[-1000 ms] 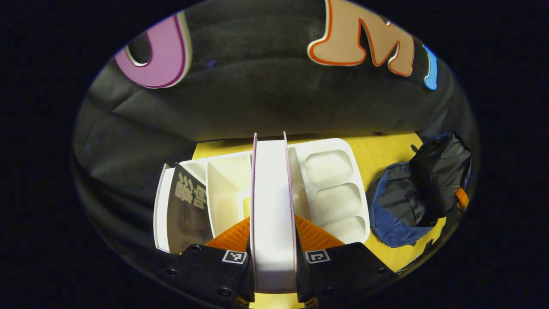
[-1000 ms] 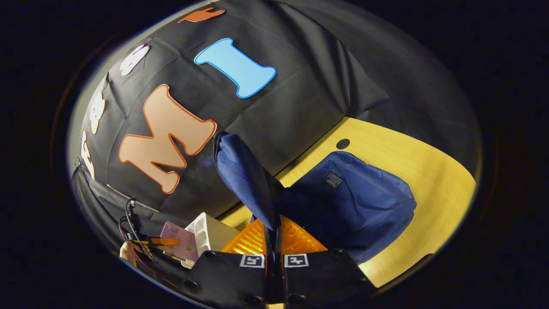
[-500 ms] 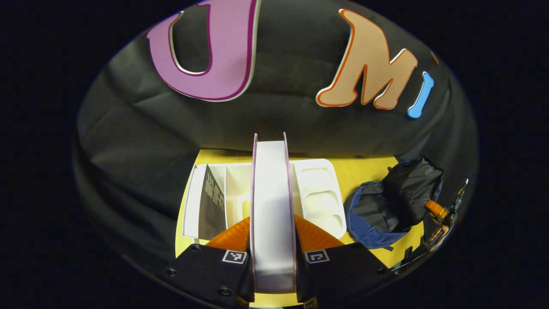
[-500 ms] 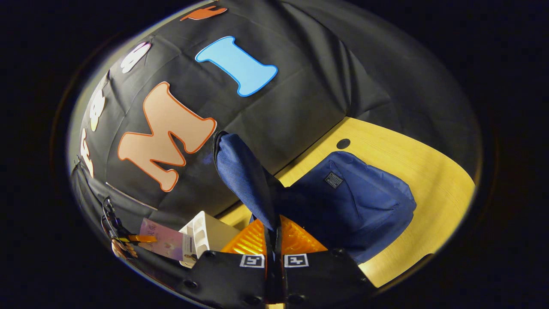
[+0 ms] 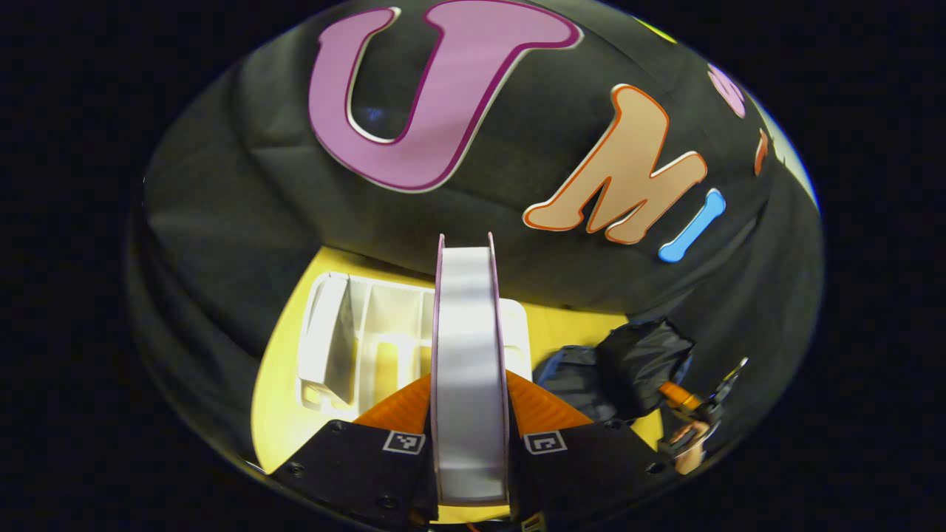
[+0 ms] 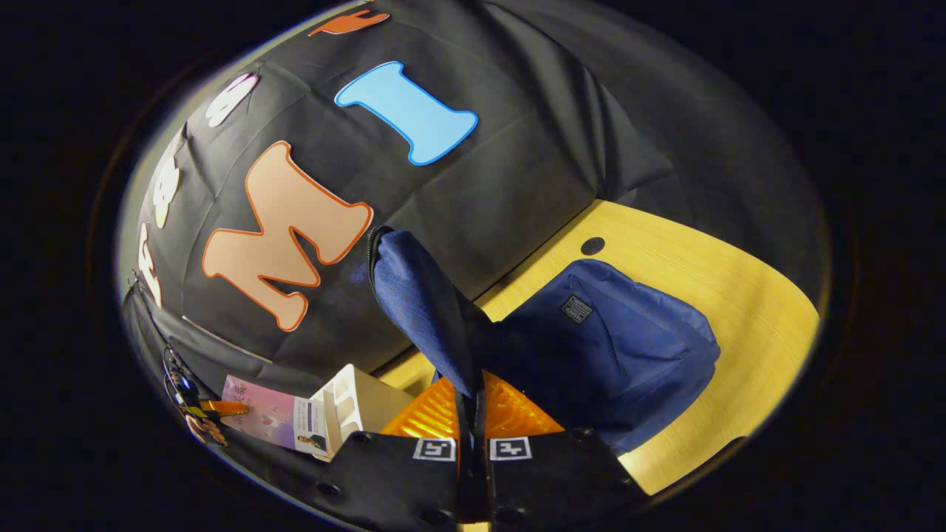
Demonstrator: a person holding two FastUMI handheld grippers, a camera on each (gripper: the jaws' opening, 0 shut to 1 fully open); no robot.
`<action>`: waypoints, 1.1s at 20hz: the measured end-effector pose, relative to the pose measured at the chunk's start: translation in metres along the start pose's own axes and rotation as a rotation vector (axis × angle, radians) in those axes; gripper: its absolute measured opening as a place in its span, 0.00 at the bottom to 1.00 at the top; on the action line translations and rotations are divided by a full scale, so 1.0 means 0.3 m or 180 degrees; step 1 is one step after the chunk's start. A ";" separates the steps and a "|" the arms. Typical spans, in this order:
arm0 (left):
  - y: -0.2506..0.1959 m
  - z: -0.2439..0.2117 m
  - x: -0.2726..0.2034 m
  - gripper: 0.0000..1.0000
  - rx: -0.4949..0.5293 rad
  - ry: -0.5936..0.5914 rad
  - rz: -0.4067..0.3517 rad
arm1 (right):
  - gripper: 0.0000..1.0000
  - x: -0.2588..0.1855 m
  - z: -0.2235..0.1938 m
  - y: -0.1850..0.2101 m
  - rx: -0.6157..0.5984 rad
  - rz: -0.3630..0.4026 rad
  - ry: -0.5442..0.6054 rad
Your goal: Open the schoolbag, grab two books from the bookshelf and put them into the schoolbag.
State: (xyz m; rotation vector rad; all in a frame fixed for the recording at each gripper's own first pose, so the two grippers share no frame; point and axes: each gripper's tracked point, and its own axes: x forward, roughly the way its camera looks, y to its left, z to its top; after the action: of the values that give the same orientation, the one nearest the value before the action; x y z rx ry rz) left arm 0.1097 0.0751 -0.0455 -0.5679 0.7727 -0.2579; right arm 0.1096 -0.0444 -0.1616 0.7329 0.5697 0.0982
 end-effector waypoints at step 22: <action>-0.486 -0.393 0.496 0.34 -0.1185 0.0527 -0.0989 | 0.03 -0.001 -0.002 0.000 0.0136 0.0093 -0.0028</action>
State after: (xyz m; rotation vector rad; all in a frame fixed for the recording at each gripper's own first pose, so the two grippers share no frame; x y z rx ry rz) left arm 0.1260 -0.1528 -0.1172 -1.0317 0.8988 -0.4561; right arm 0.1090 -0.0440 -0.1618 0.7828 0.5541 0.1100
